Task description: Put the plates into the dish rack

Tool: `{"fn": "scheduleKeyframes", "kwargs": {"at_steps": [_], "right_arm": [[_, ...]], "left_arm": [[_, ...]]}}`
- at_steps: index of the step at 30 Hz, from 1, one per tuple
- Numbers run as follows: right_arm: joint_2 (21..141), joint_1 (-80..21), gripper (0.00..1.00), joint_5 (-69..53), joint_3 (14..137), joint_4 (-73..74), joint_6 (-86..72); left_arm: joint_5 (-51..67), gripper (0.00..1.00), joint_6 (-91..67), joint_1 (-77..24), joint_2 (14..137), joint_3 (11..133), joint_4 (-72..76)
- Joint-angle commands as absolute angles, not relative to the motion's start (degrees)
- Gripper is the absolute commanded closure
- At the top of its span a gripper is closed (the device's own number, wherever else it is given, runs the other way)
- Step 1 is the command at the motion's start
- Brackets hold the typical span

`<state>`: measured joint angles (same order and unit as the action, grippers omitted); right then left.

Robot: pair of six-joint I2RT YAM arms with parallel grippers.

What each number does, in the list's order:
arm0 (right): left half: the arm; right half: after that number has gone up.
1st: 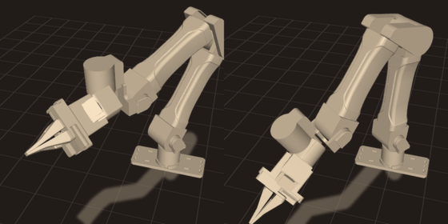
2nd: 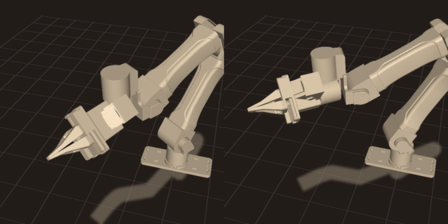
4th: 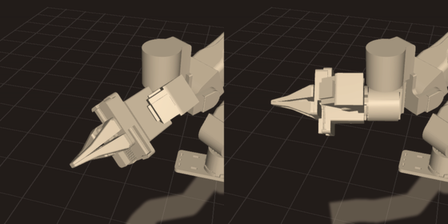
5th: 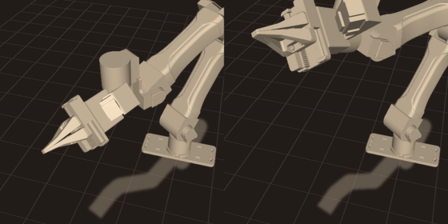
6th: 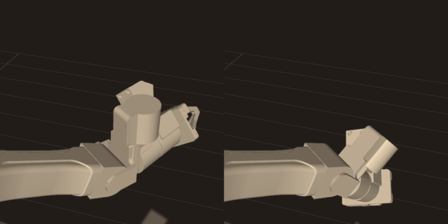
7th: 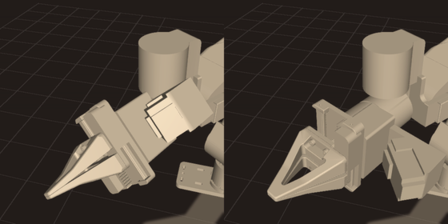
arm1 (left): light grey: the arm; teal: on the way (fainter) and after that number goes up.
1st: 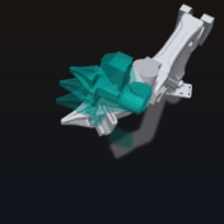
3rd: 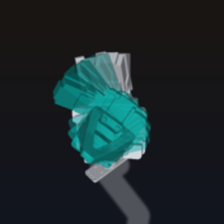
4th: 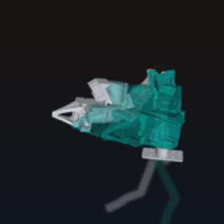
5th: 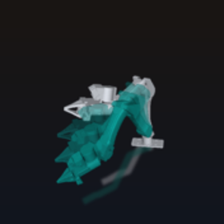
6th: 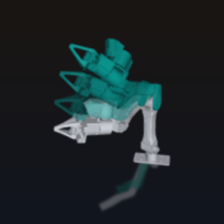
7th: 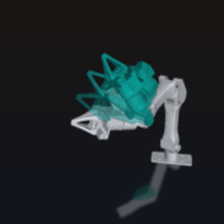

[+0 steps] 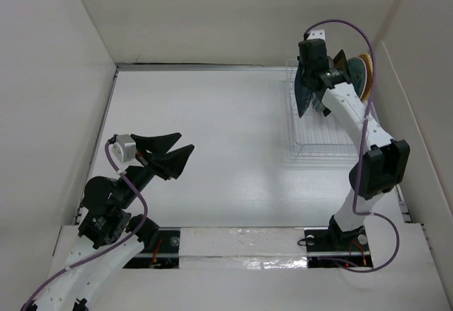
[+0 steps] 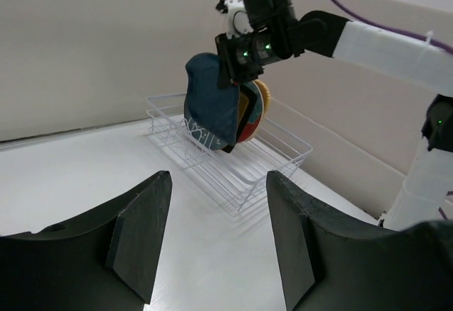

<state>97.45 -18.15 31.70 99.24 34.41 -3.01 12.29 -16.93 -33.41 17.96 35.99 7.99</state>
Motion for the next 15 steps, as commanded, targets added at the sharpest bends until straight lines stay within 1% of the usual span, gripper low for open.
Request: {"fn": "scheduleKeyframes", "kwargs": {"at_steps": [1, 5, 15], "right_arm": [[98.52, -17.31, 1.00, 37.34, 107.39, 33.57, 1.67], [103.87, -16.00, 1.00, 39.72, 111.25, 34.80, 3.69], [111.26, -13.71, 1.00, 42.10, 118.47, 34.10, 8.34]], "left_arm": [[13.97, 0.46, -15.91, -33.75, 16.96, 35.68, 11.69], [13.19, 0.45, -15.82, -33.75, 16.70, 35.60, 11.60], [7.74, 0.45, -16.00, -33.75, 18.54, 35.68, 9.23]]}}
